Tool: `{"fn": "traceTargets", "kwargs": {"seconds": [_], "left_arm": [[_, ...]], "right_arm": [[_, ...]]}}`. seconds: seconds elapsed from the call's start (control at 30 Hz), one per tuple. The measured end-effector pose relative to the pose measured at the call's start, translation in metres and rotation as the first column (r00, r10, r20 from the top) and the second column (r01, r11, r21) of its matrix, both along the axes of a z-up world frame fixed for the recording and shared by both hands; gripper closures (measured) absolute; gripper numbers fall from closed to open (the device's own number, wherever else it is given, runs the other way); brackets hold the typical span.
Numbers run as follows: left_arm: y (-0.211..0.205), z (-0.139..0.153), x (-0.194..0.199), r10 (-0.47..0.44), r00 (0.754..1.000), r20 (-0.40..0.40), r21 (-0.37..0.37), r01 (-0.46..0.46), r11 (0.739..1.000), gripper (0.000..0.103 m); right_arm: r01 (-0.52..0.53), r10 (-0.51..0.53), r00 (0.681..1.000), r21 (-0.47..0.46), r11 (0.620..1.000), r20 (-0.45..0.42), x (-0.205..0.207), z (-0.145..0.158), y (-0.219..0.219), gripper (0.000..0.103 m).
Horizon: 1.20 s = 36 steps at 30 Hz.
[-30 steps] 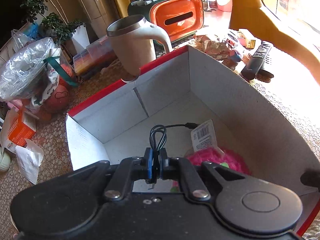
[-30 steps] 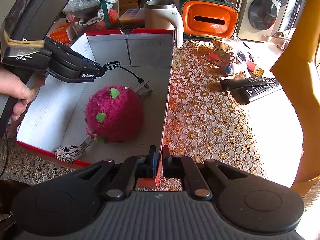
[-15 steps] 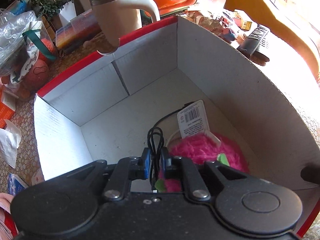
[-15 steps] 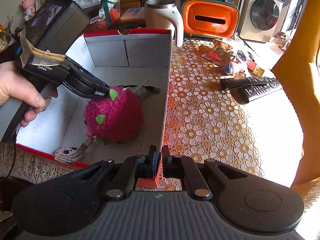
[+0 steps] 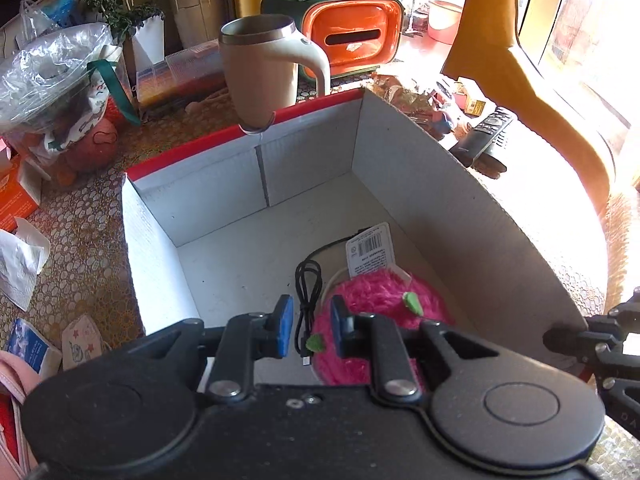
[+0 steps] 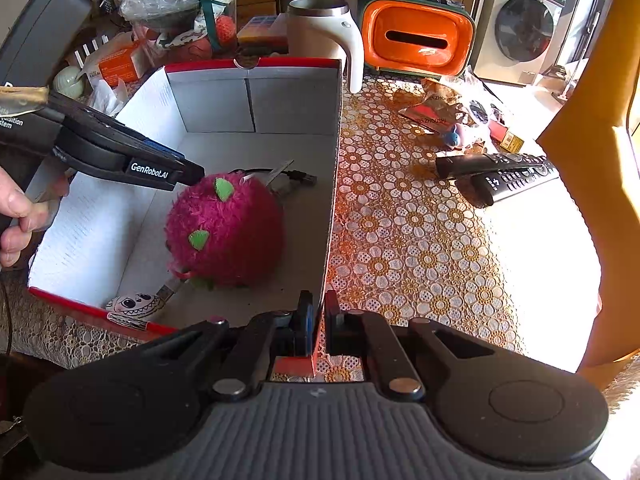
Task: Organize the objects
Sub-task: 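Open the left tool and withdraw it toward the pink cloth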
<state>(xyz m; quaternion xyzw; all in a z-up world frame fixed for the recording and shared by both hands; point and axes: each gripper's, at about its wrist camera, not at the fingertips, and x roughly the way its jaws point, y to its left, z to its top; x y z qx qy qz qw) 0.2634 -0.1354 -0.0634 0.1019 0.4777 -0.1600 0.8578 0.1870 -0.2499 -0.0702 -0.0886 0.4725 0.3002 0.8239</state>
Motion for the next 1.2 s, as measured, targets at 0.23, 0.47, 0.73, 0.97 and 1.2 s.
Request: {"fn": "traceTargets", "kwargs": {"seconds": [0.23, 0.47, 0.73, 0.97, 1.2], "left_arm": [[0.021, 0.031, -0.027, 0.025, 0.996, 0.083, -0.079, -0.018, 0.997, 0.084], [0.054, 0.053, -0.055, 0.07, 0.986, 0.15, -0.129, -0.051, 0.99, 0.073], [0.101, 0.066, -0.085, 0.145, 0.97, 0.197, -0.147, -0.117, 0.982, 0.056], [0.146, 0.073, -0.11, 0.235, 0.941, 0.245, -0.153, -0.201, 0.967, 0.03], [0.189, 0.074, -0.127, 0.3, 0.914, 0.273, -0.147, -0.269, 0.952, 0.015]], "right_arm": [[0.004, -0.004, 1.0, -0.009, 1.0, 0.005, -0.004, 0.0, 0.0, 0.098], [0.009, -0.009, 1.0, -0.022, 1.0, 0.018, -0.006, 0.001, 0.002, 0.098], [0.014, -0.013, 1.0, -0.035, 0.999, 0.022, -0.008, 0.001, 0.005, 0.098], [0.015, -0.013, 0.999, -0.053, 0.998, 0.034, -0.01, 0.001, 0.007, 0.098], [0.02, -0.018, 0.999, -0.065, 0.998, 0.035, -0.01, 0.002, 0.01, 0.098]]}}
